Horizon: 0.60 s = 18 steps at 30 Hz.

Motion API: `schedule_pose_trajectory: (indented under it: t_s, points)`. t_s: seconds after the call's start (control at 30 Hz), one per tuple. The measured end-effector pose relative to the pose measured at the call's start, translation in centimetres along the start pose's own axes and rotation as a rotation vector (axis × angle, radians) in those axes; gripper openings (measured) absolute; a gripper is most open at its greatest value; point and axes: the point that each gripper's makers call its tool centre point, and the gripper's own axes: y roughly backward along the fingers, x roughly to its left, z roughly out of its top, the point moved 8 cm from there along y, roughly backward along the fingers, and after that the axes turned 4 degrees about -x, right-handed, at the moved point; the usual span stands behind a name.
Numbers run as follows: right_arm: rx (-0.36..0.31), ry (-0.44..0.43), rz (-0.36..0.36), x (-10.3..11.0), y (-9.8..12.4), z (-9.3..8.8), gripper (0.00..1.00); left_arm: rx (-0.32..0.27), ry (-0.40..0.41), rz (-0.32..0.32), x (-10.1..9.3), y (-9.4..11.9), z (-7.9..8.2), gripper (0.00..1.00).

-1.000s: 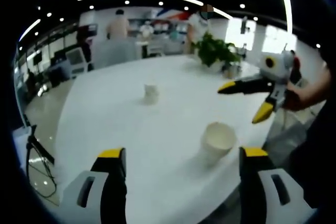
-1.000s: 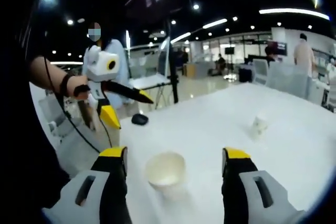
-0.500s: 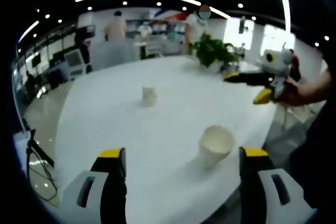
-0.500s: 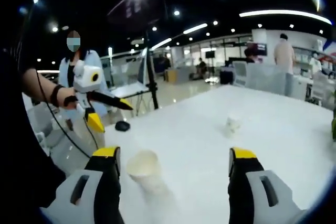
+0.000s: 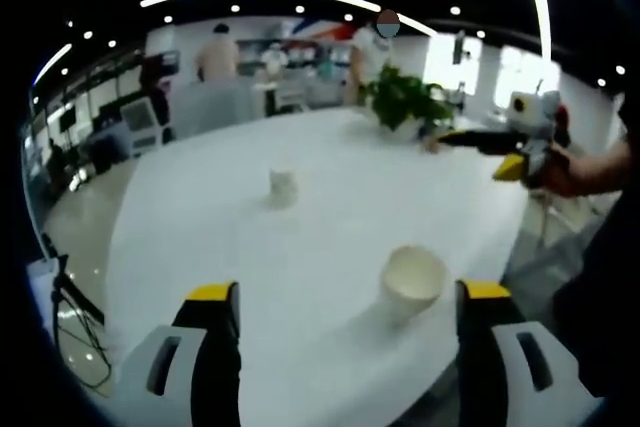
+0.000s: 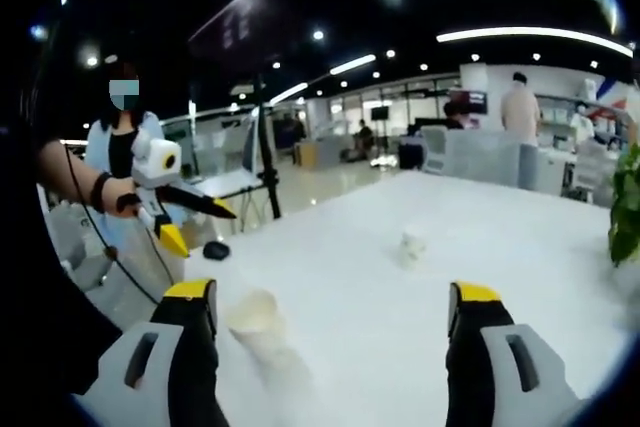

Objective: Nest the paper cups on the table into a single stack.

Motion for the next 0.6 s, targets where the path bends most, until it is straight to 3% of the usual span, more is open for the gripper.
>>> schedule_pose_trajectory:
  t_s: [0.1, 0.43, 0.6]
  points:
    - [-0.002, 0.001, -0.029, -0.4, 0.5, -0.2, 1.0, -0.001, -0.001, -0.004, 0.0, -0.1, 0.1, 0.88]
    - [0.02, 0.02, -0.074, -0.7, 1.8, -0.5, 1.0, -0.022, 0.026, 0.005, 0.8, -0.5, 1.1, 0.88]
    - [0.021, 0.021, -0.085, -0.5, 1.8, -1.0, 1.0, -0.026, 0.001, 0.005, 1.4, -1.5, 2.1, 0.88]
